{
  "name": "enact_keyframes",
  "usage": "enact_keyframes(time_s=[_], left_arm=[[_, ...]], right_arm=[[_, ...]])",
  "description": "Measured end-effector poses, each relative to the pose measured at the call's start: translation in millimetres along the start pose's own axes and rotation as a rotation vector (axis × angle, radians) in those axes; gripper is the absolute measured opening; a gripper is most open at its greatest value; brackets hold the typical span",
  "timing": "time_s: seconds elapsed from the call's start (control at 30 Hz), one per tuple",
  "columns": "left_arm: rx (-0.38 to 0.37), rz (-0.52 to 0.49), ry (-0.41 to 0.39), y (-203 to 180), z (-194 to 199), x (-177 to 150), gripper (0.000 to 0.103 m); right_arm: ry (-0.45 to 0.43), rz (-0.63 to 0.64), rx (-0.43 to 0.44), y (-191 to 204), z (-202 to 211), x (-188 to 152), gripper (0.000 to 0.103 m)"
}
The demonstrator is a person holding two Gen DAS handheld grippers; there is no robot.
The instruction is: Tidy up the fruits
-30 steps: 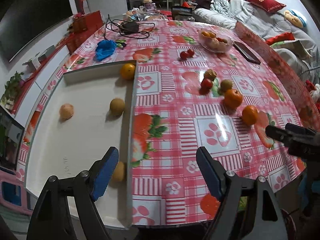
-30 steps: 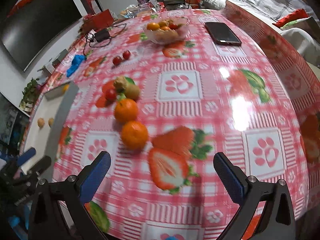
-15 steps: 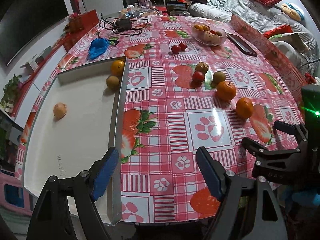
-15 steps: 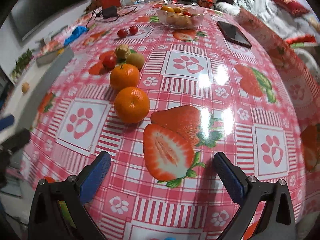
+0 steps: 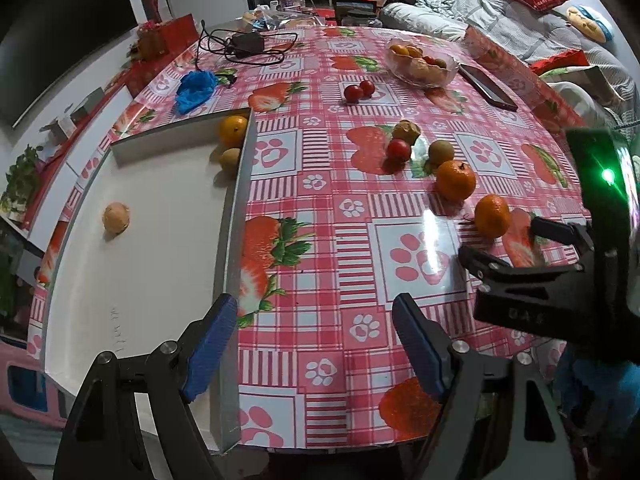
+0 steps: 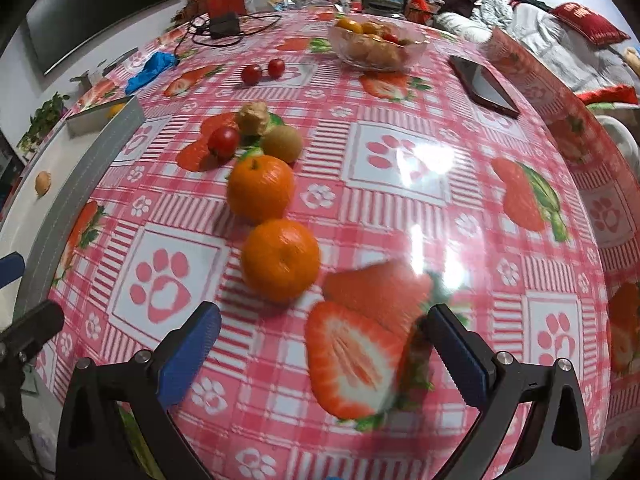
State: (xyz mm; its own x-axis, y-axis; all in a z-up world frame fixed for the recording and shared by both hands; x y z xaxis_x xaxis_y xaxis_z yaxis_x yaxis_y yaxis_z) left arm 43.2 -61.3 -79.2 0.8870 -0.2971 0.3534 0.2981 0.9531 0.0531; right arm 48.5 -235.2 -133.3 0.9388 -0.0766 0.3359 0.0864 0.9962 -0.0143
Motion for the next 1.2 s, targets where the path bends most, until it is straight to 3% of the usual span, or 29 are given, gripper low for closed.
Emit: enact_keyframes(time_s=[0.23,0.27,0.33,0.43,0.5,0.83,1.07,1.17,1.2], left_arm=[[0.008,0.010,0.003,5,0,4,0.083],[0.007,0.008,0.003,5,0,5,0.083],[-0.002,-0.003,0.008,0,-2,9,0.083],[-0.015,-0.022,0.008,-11,-3,17,0.083],[-0.029,-0.041,0.000,-22,-2,23,0.083],[-0.092,-0.158,-0.013,-97,-23,65,0.083],[-0.081,-0.155,-0.003,-121,-50,90,0.082],[-0.090,-0.143,0.013,-124,-58,92,0.056],[-0.094,-0.142,0.027,-125,-61,92,0.041]], right_arm=[[-0.021,0.037,0.012,13,-5,18,0.100],[-0.036,0.040,0.010,13,-4,19,0.095],[-0.068,0.048,0.006,11,0,20,0.072],[-0.090,0.038,0.021,3,3,20,0.048],[-0.100,0.016,0.038,-7,5,19,0.038],[-0.123,-0.114,0.040,-79,19,-16,0.038],[-0.131,-0.153,0.060,-98,25,-29,0.038],[-0.134,-0.153,0.062,-98,25,-30,0.038],[-0.134,-0.152,0.061,-98,25,-30,0.038]])
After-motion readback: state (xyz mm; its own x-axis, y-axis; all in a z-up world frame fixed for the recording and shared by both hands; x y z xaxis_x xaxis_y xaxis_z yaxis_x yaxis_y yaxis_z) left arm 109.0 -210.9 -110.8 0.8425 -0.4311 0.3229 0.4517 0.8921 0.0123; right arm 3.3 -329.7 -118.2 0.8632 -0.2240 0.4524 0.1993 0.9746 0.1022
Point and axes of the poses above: each gripper's, at about its wrist camera, not at the fingertips, and z roughly against the way its jaws point, y to its left, x to its top, the point moved 5 cm from there along -z, roughly the way its jaws point, and after that the axes turned 9 degrees about y, right-handed, at the moved point
